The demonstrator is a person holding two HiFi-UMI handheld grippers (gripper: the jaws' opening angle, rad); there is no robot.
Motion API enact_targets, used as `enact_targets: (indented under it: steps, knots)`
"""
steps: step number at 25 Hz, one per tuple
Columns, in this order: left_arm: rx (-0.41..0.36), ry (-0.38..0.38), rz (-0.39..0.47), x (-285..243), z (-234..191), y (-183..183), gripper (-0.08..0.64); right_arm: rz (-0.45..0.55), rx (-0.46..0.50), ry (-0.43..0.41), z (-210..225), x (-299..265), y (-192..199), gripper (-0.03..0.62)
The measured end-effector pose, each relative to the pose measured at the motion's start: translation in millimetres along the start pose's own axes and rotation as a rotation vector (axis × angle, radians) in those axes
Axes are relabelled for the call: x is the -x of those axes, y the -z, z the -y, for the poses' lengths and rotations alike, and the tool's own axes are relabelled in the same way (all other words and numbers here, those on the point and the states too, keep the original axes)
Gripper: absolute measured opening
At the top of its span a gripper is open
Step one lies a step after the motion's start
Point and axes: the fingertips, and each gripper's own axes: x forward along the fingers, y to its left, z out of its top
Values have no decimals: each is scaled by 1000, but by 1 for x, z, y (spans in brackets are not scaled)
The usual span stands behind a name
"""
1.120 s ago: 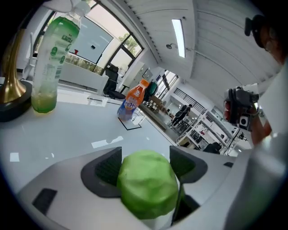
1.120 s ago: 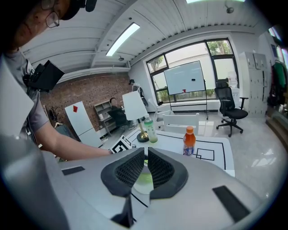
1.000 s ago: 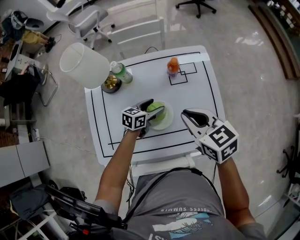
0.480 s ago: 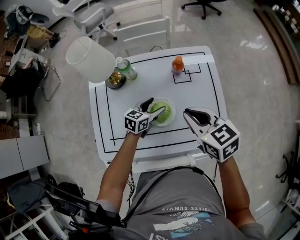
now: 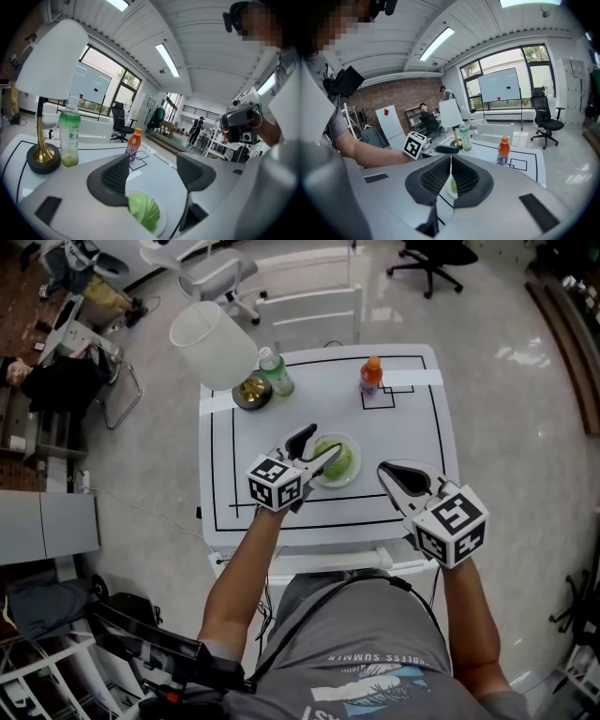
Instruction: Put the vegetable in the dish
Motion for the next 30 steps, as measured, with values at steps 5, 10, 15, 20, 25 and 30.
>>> enact_targets:
  steps: [5, 10, 15, 20, 25, 30]
  knots:
    - [-34, 2, 89, 22, 31, -37, 292, 49, 22, -17, -13, 19, -5, 8]
    - [-103, 9, 169, 47, 73, -72, 150, 123, 53, -30, -23, 45, -15, 6]
    - [-175, 18, 257, 76, 119, -110, 8, 187, 108, -59, -38, 71, -26, 6]
    - [-216, 28, 310, 106, 165, -145, 8, 253, 145, -79, -56, 98, -43, 6]
    - [-239, 9, 348, 132, 204, -155, 8, 311, 175, -112, -80, 128, -48, 6]
    - [-261, -27, 365, 160, 234, -152, 8, 353, 209, -142, -104, 157, -50, 6]
